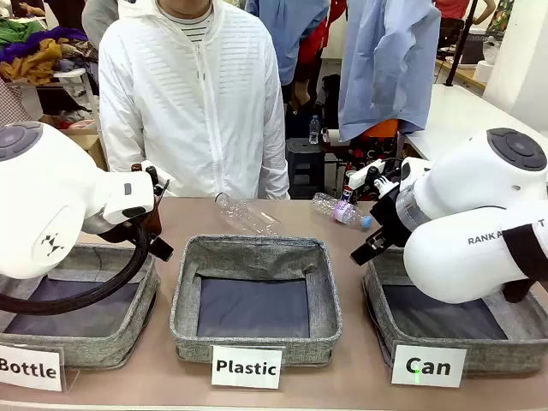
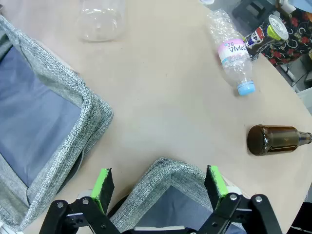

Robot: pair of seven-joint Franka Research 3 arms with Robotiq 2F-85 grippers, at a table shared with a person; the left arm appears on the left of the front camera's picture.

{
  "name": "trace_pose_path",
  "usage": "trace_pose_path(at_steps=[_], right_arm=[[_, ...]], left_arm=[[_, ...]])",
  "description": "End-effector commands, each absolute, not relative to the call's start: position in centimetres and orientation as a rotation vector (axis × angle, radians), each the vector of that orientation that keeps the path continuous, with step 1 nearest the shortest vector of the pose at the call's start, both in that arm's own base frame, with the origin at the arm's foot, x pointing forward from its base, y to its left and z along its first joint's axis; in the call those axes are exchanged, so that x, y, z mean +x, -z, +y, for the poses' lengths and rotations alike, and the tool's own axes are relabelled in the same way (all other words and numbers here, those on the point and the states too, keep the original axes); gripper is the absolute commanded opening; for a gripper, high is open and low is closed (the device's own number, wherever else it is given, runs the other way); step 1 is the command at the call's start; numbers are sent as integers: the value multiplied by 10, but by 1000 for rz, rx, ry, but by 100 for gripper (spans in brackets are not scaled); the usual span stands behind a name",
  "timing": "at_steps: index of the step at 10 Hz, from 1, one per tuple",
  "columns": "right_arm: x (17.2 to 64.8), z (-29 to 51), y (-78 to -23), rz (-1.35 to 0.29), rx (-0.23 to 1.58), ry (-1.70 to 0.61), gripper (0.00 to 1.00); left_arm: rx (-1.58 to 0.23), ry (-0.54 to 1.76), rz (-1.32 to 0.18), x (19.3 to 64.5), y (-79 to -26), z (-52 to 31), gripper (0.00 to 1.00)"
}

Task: Sort the can waste into the basket.
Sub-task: Pick up the can waste from the table and place it in the right Fabric basket.

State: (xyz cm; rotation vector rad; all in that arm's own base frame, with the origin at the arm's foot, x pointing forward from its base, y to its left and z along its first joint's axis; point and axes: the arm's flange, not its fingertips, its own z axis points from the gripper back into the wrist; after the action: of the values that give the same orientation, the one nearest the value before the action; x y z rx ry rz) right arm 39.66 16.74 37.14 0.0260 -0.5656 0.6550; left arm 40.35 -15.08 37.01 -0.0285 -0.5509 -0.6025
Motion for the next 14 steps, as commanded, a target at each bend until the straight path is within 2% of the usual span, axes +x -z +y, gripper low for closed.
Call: trace_pose_path(at_steps=[1, 14], right_arm=[[397, 167, -371, -566, 26, -655, 100], [397, 167, -371, -566, 25, -656, 100]], left_arm=[[-29, 603, -551, 403, -370, -151, 100], [-29, 603, -551, 403, -370, -151, 100]])
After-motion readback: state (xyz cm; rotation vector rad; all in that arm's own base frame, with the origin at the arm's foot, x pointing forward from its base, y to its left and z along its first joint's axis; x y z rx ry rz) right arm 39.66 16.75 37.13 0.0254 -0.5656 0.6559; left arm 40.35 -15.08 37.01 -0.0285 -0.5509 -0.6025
